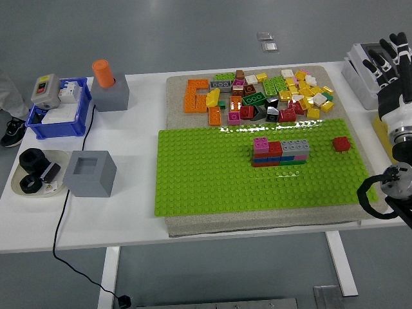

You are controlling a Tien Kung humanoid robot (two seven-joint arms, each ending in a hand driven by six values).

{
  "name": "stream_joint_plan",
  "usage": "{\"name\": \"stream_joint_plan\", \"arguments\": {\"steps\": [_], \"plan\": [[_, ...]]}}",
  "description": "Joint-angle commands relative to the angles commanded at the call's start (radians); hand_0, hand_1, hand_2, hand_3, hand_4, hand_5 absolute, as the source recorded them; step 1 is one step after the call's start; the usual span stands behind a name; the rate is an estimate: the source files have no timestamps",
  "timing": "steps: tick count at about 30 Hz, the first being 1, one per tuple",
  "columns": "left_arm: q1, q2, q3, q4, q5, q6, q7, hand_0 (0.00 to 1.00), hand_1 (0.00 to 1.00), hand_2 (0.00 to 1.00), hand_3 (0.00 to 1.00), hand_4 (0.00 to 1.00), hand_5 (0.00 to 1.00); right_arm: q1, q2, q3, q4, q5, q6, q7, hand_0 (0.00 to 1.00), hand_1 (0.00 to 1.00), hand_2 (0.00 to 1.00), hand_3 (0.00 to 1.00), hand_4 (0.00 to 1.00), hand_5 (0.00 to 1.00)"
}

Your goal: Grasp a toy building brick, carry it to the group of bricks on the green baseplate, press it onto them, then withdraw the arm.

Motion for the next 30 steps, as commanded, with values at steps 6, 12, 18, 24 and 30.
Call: {"name": "stream_joint_plan", "arguments": {"steps": [6,12,18,24,30], "plan": [[-0.004,0.0,0.002,0.001,-0.001,-0.002,-0.002,0.8,0.759,0.744,0.809,0.865,0.577,0.06,-0.061,-0.12,-0.104,-0.22,-0.035,-0.184,0.681,0.676,0.743,0.653,0.745,0.476],[-0.004,0.001,0.0,0.0,0.002,-0.001,0.0,0.8,0.759,0.744,0.809,0.864,0.577,0.158,-0.169,-0.259,-0.235,-0.439,0.018,-0.395,0.797,0.797,0.85,0.71,0.832,0.278],[-0.011,0.004,-0.002,0.001,0.009,-0.002,-0.001,0.8,0.759,0.744,0.809,0.865,0.577,0.288,-0.238,-0.438,-0.342,-0.66,0.077,-0.604,0.87,0.911,0.952,0.809,0.846,0.181],[-0.018,0.008,-0.003,0.002,0.012,-0.003,-0.001,0.8,0.759,0.744,0.809,0.865,0.577,0.413,-0.244,-0.642,-0.383,-0.885,0.125,-0.767,0.903,0.961,0.998,0.822,0.8,0.098],[-0.021,0.009,-0.005,0.001,0.016,-0.003,0.0,0.8,0.759,0.744,0.809,0.864,0.577,0.483,-0.255,-0.814,-0.383,-1.056,0.14,-0.836,0.916,0.979,0.998,0.836,0.779,0.058]]}}
